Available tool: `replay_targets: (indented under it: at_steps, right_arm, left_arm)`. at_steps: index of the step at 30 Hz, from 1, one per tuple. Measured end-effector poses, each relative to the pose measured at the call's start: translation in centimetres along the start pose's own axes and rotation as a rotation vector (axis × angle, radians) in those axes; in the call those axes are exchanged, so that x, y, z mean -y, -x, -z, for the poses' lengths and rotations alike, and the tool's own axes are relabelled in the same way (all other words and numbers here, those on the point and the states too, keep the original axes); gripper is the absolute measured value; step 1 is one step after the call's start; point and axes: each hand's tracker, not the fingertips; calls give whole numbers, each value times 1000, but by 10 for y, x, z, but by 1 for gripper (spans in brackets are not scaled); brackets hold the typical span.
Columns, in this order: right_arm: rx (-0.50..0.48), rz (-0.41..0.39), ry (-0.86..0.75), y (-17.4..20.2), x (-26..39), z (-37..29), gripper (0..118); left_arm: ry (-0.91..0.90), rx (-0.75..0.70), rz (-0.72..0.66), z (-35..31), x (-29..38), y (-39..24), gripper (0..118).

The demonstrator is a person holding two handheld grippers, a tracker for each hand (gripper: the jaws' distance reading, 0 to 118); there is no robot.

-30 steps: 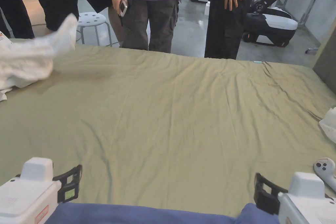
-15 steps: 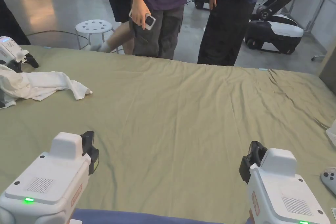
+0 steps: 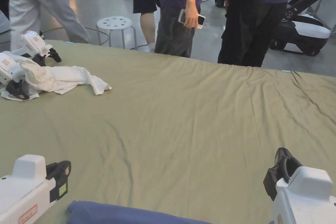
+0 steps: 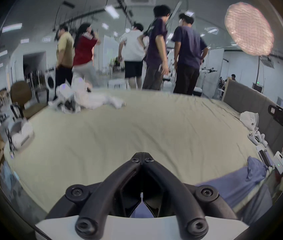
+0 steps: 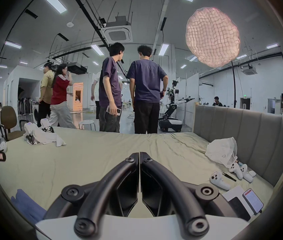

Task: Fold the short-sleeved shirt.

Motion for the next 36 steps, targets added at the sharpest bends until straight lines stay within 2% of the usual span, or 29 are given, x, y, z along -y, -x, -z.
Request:
replay_targets:
  at_steps: [3,6,8,10,11,14,16,19,21,23,25,26,29,36]
  right_arm:
    - [-7,-6,8,2,0,1,0]
    - [-18,-11,27,5,3,4,0]
    - [-24,-14,41,5,5,6,0]
    - [-27,-16,48,7,7,5,0]
    - [-28,-18,52,7,7,5,0]
    - [-31,-21,66,8,9,5,0]
    - [-32,-19,74,8,10,5,0]
    - [-32,-22,82,9,12,5,0]
    - [-34,-20,89,10,13,5,0]
    - [-40,-15,99,12,13,6,0]
    - [-44,-11,108,15,14,6,0]
    - [-47,-8,111,16,14,6,0]
    - [-55,-9,116,17,16,6,0]
    - [-64,-21,115,17,13,8,0]
  left_arm:
    - [146,58,-78,12,18,36,2]
    - [293,149,-207,26,35,62,30]
    - [368,207,-302,37,49,79,40]
    - [404,283,-384,47,60,88,69]
    - [414,323,-421,51,65,93,75]
    - [492,452,-587,83,93,121,80]
    - [425,506,-647,88,101,129,81]
    - [447,624,-765,106,112,147,79]
    - [505,687,-800,103,107,122,71]
    - [532,684,-746,109,108,109,46]
    - [563,631,-697,125,124,104,14]
    - [567,618,-689,129,126,101,10]
    - [538,624,-705,121,120,99,5]
    - [488,589,-638,81,92,75,3]
